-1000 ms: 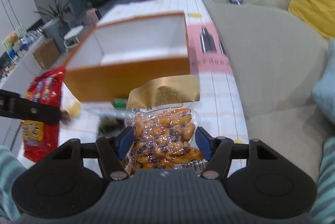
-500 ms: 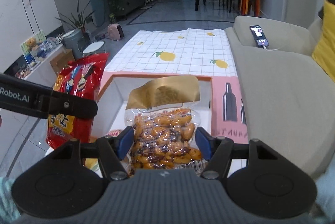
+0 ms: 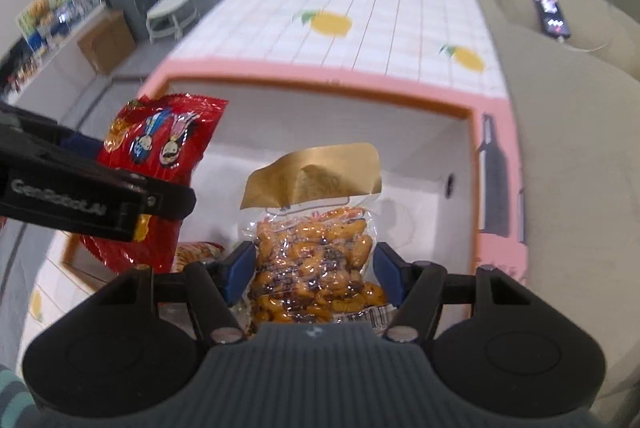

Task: Organize snacks
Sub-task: 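Carry both bags over the orange box and release them inside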

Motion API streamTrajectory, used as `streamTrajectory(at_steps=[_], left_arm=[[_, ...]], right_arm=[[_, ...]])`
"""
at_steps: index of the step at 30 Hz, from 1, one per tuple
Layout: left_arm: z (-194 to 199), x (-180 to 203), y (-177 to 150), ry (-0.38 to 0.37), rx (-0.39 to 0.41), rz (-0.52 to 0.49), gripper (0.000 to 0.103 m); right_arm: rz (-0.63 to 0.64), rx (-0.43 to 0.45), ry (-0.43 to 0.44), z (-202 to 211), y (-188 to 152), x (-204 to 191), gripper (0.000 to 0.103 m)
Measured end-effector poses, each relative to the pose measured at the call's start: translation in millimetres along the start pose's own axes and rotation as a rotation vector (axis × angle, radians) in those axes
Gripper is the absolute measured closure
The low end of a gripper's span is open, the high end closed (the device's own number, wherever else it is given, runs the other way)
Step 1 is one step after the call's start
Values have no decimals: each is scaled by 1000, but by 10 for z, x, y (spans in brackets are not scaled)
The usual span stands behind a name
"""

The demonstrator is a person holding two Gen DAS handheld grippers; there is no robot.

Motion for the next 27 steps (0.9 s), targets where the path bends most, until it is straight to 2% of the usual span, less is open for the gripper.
streamTrajectory(at_steps=[8,13,21,27], left_arm=[[-489,100,59,108,-58,-123,21],[-634,175,82,147,-61,-178,20],[-749,165,82,153,-71,-173,15],[-657,182,68,128,-46,-150,13]], right_arm=[[17,-144,-70,-503,-1,9,40],[9,-178,-92,-622,17,24,40],[-48,-225,-91,-700,54,85,37],[-65,-227,-102,-667,51,84,36]])
Point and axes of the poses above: each gripper's, at about its wrist camera, not at the fingertips, and z roughly against the way its jaws point, x to its right, y to its top, the point moved 2 cm from there along -z, roughly the way its jaws point, and after that the axes turned 6 degrees about y, right-handed, at the moved point
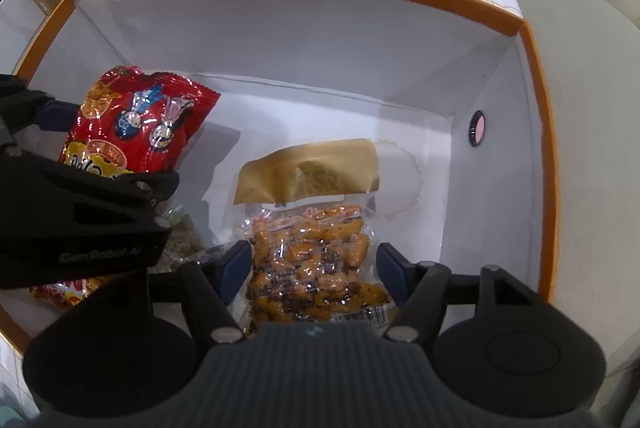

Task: Organize snacks
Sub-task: 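Carry both bags over the orange box and release them inside, then withdraw both grippers from the box back toward the snack pile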

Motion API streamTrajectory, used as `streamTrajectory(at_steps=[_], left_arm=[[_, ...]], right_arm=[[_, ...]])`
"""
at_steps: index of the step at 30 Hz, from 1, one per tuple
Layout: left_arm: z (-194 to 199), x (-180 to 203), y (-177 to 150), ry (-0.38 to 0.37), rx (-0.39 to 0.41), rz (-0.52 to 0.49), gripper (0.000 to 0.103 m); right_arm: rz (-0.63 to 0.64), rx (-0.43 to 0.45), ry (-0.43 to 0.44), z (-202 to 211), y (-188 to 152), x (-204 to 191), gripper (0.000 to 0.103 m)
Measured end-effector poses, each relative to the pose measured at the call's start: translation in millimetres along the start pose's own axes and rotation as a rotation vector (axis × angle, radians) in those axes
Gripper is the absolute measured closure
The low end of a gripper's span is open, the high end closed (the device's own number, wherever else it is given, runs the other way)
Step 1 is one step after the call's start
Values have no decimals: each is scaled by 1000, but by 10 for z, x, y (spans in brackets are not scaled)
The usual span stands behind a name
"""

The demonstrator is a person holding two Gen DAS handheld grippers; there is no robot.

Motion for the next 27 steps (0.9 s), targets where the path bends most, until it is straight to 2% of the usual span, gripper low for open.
streamTrajectory(at_steps=[4,19,23,27], left_arm=[[68,-14,-4,-8,-4,13,11],[308,-164,-58,-15,-17,79,3],[485,-205,-102,-47,6,135,3],[746,-181,-203,-46,39,129,3]], right_arm=[[14,4,-21,54,1,-21,28],[46,48,-37,425,-122,-114,26],[48,62,-35,494,-171,-84,26],[46,100,-24,675,-272,-87,26]])
Point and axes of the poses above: each gripper's, at about its wrist camera, not at the fingertips, and z roughly against the way its jaws point, x to its right, y to its top, the point moved 2 cm from there along -z, roughly the way its jaws point, and after that the axes turned 6 degrees about y, right-handed, at the moved point
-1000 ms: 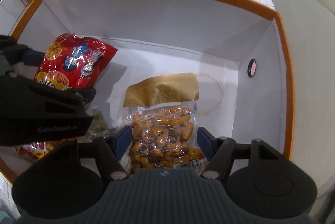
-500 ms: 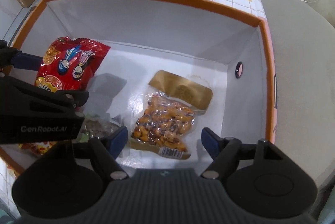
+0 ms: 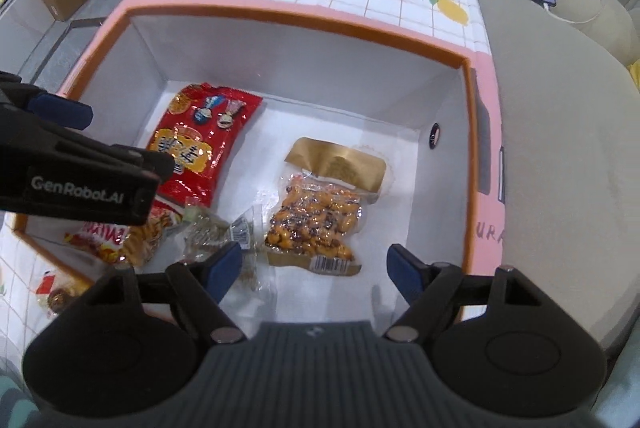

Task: Organize snacks
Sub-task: 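Withdraw both grippers from the box back toward the snack pile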

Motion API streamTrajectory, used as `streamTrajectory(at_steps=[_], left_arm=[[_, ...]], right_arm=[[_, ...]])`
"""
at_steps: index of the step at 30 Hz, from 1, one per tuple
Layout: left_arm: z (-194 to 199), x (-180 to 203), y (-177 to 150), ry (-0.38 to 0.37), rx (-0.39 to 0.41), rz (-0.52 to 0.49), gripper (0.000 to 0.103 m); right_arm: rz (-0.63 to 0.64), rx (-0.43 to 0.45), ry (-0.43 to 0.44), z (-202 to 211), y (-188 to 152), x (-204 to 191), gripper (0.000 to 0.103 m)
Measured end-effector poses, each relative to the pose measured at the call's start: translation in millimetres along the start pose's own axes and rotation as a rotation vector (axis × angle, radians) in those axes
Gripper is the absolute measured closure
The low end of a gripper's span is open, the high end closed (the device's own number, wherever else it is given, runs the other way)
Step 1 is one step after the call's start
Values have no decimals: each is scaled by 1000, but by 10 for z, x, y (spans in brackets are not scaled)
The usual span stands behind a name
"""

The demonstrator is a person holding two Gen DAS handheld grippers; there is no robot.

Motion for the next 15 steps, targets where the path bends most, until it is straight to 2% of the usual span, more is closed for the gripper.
streamTrajectory(at_steps=[7,15], left_arm=[[625,31,-279,-12,108,-16,17],[1377,1,-902,-45,243,33,20]], right_arm=[[-23,119,43,537,-215,-30,26],[-50,290,114,1171,-696,-136,32]])
Point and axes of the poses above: each gripper's, at about its wrist camera, not at the fingertips, and z roughly against the way its jaws point, x to its right, y to its top, the point moved 2 cm from there along -z, roughly the way its jaws point, and after that the axes turned 6 degrees about y, right-handed, at the moved point
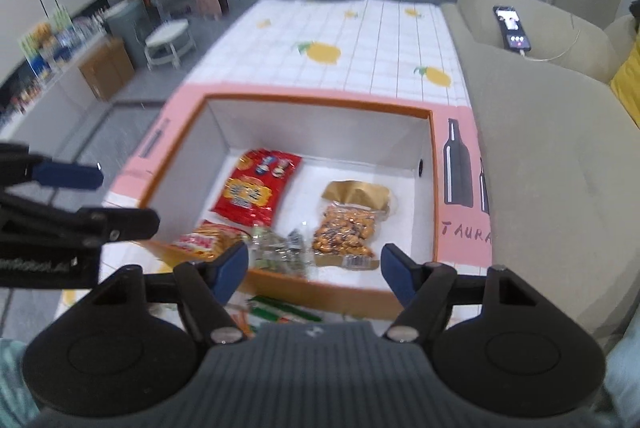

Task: Organize snacks
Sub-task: 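Withdraw both grippers from the box back toward the snack pile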

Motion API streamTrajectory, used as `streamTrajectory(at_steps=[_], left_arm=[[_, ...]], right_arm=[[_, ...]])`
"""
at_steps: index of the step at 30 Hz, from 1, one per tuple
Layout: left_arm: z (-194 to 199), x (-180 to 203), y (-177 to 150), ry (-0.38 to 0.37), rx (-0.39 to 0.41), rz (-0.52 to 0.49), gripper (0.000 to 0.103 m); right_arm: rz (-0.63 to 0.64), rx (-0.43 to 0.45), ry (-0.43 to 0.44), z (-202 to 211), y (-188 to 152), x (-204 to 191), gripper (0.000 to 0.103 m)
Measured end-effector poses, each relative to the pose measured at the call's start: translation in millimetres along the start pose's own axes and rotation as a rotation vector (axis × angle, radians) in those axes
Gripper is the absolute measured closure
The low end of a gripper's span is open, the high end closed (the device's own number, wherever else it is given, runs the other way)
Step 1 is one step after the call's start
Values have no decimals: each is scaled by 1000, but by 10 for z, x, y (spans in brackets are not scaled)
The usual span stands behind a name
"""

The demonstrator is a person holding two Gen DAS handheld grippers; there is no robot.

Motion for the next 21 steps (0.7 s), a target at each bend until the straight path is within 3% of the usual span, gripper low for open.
streamTrajectory(at_steps=[5,11,21], left_arm=[[326,-43,-374,-2,54,15,21],[233,-85,-698,59,-9,-128,23],[-225,-306,-1024,21,-94,-252,23]], right_arm=[[-28,95,36,373,-336,-117,32],[-74,164,52,546,-873,-210,34],[-132,93,14,125,-1651,-233,39]])
Point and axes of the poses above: each gripper's, at about its wrist camera, not at the fingertips, and z roughly against the way its jaws point, x to its right, y to its top, the point moved 2 cm from there along -z, roughly the way its jaws point, and after that the axes turned 6 degrees about y, right-handed, at the moved point
